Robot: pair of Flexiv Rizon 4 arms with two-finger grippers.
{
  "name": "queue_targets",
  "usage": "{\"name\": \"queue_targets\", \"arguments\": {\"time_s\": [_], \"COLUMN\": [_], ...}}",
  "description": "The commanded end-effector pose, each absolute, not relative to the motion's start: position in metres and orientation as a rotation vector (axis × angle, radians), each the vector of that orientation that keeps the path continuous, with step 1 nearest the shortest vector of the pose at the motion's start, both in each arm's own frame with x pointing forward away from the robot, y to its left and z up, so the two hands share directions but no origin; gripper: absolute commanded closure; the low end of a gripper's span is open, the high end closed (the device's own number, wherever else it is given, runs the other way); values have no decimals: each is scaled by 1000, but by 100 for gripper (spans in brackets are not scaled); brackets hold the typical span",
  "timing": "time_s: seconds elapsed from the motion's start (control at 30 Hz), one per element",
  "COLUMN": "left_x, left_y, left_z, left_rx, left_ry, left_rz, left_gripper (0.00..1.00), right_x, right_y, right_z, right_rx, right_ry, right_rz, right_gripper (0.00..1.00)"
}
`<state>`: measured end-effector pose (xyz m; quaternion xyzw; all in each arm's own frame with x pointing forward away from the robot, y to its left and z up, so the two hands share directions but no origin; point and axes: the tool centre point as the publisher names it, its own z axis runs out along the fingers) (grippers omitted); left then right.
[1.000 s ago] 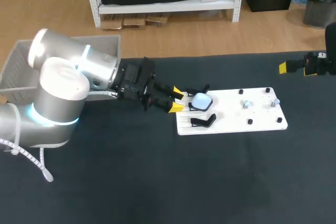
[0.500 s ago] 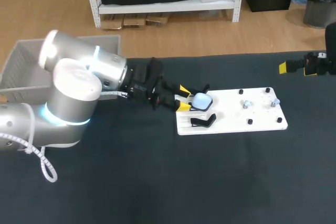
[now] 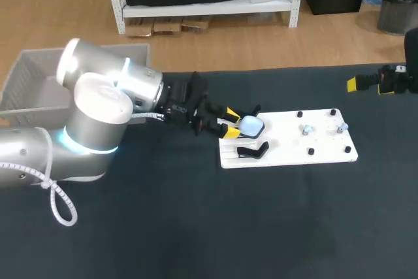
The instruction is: Pick up each earbud case from the left stands, insert the matching earbuds, close the lid, and place the case in the box.
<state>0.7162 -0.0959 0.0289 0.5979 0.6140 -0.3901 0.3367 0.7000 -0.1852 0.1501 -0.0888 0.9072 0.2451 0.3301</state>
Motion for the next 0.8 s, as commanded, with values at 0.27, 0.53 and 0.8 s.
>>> {"name": "queue_targets", "arguments": {"time_s": [0.27, 0.53, 0.8], "left_x": [721, 724, 724], "left_y": [-103, -106, -109], "left_z": [26, 24, 23], "left_rx": [1567, 1554, 1549], "left_ry": [1604, 1611, 1614], "left_rz": [-1047, -1054, -1062], "left_gripper": [51, 52, 51], "right_x": [700, 700, 700], "right_y": [-186, -186, -186], "right_z": [150, 150, 150], "right_rx": [-235, -235, -235], "right_ry": [2373, 2373, 2373], "right_rz": [643, 643, 643], "right_gripper": [0, 0, 0]}}
